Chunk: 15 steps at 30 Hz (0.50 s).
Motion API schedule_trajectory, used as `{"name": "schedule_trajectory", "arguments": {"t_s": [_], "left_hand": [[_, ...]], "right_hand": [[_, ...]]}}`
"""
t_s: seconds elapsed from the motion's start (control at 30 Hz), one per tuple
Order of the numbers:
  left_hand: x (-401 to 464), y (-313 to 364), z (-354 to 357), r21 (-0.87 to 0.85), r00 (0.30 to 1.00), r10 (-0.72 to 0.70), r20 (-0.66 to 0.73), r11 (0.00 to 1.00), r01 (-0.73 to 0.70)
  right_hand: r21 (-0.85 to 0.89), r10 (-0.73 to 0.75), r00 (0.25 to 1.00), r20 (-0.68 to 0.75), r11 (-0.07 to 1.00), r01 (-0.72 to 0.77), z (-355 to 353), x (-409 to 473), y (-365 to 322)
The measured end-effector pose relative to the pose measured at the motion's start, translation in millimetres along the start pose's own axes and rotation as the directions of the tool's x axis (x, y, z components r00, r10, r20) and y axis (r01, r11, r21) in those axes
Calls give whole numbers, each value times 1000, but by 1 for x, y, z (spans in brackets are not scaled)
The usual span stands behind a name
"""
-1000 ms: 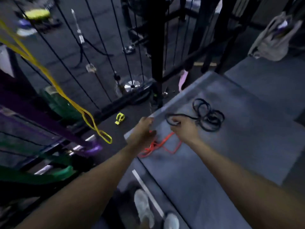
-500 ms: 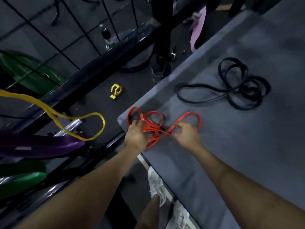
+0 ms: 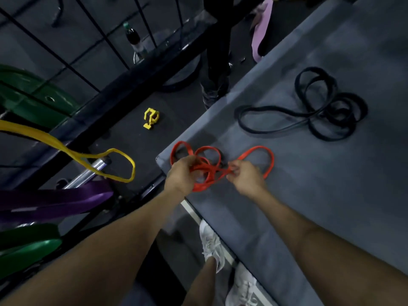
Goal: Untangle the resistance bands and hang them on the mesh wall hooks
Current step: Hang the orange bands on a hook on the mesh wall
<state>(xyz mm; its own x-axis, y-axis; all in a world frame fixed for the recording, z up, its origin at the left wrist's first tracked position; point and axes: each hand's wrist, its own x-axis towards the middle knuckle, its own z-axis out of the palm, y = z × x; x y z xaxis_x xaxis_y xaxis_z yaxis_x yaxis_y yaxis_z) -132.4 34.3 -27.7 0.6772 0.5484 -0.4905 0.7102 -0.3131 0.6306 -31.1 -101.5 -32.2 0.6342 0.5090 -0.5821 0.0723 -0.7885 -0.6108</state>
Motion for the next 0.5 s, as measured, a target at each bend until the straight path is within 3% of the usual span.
{"name": "schedule_trajectory", "arguments": {"t_s": [0.27,0.37,0.5], "left_hand": [[-50,91,-53,-2,955,281,-98,959,-283],[-76,126,-79,17,901,411,-138,911,-413],[-113,179,-117,7,872,431,-232,897,-442]], "right_hand": [[-81,-260,964,-61,964,255,-65,-57,-70],[-80,-298,947,-118,954,290,-100,-91,-96],[-116,-432,881,-195,902,416,-156,-136,-135]]}}
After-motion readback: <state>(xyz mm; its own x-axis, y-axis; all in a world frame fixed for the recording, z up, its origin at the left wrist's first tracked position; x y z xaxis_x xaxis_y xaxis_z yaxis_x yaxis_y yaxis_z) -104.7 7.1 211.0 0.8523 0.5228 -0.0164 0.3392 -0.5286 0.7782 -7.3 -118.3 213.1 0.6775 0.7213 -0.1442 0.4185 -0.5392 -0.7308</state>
